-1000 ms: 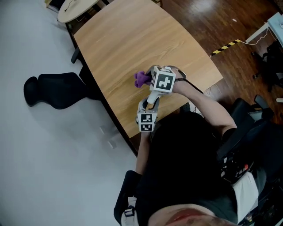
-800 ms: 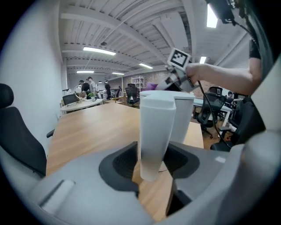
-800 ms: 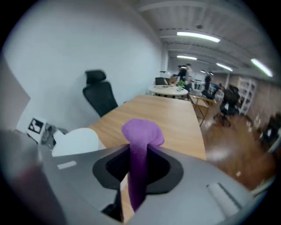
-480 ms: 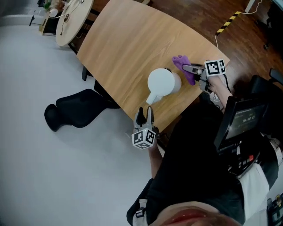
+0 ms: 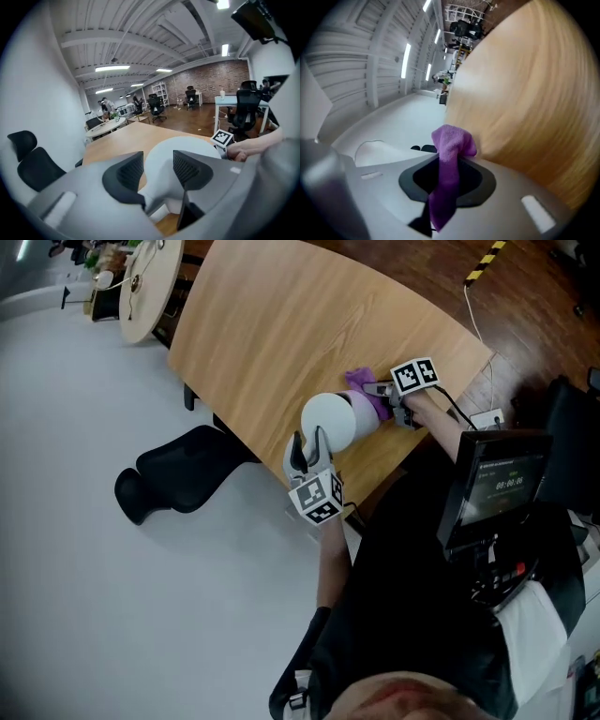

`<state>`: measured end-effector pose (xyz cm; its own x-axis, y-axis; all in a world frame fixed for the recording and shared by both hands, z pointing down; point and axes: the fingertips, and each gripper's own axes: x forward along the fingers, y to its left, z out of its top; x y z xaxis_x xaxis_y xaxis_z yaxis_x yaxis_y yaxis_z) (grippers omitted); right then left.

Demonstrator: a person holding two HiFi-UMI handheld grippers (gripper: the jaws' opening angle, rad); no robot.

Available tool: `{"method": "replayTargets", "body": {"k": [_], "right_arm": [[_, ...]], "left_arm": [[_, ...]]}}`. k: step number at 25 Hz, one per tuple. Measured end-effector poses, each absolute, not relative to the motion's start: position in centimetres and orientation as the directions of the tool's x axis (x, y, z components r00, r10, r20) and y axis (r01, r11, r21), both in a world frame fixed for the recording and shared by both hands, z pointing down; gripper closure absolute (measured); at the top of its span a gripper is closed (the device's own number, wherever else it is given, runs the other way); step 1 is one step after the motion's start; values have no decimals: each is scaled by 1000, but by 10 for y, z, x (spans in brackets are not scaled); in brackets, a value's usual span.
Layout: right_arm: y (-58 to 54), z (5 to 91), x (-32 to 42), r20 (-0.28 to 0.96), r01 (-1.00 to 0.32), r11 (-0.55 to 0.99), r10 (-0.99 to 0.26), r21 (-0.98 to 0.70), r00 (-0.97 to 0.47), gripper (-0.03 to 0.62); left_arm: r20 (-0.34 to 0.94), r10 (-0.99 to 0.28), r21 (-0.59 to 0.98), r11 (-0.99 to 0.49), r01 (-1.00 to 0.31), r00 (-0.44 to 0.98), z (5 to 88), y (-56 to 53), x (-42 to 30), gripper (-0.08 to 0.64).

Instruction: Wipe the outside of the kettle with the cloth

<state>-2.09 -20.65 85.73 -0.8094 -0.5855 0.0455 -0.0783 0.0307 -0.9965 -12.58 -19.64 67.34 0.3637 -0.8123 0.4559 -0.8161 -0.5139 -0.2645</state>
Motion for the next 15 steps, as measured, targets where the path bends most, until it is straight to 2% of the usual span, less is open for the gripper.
{"method": "replayTargets", "body": {"k": [2, 5, 7, 8, 9, 11, 13, 14, 15], "right_arm": [[-197, 886, -37, 137, -140, -35, -538, -990, -832, 518], [-179, 892, -56, 192, -211, -11, -462, -977, -866, 517], [-170, 888, -57, 203, -230, 3, -455, -973, -867, 517], [-171, 875, -51, 177, -211, 14, -489, -977, -854, 515], [-177, 850, -41, 109, -155, 39, -549, -987, -829, 515], [-193, 762, -17, -156, 45, 180, -670, -983, -726, 517], [-198, 668, -11, -431, 185, 413, -654, -892, -622, 517], [-196, 646, -19, -489, 208, 469, -623, -858, -611, 517], [-194, 651, -33, -474, 214, 449, -618, -868, -627, 517]], "left_arm": [[418, -786, -264, -585, -767, 456, 675, -214, -142, 240], [367, -752, -199, -638, -744, 547, 673, -253, -166, 227], [378, -796, -109, -545, -831, 472, 663, -269, -184, 251], [382, -828, -84, -475, -876, 412, 653, -268, -192, 272], [381, -850, -73, -419, -905, 363, 642, -264, -194, 270], [403, -859, -72, -373, -925, 315, 635, -252, -188, 268], [469, -837, -76, -356, -931, 282, 649, -244, -184, 250], [500, -823, -68, -348, -935, 270, 660, -241, -183, 245], [516, -815, -54, -337, -940, 263, 669, -238, -181, 242]]}}
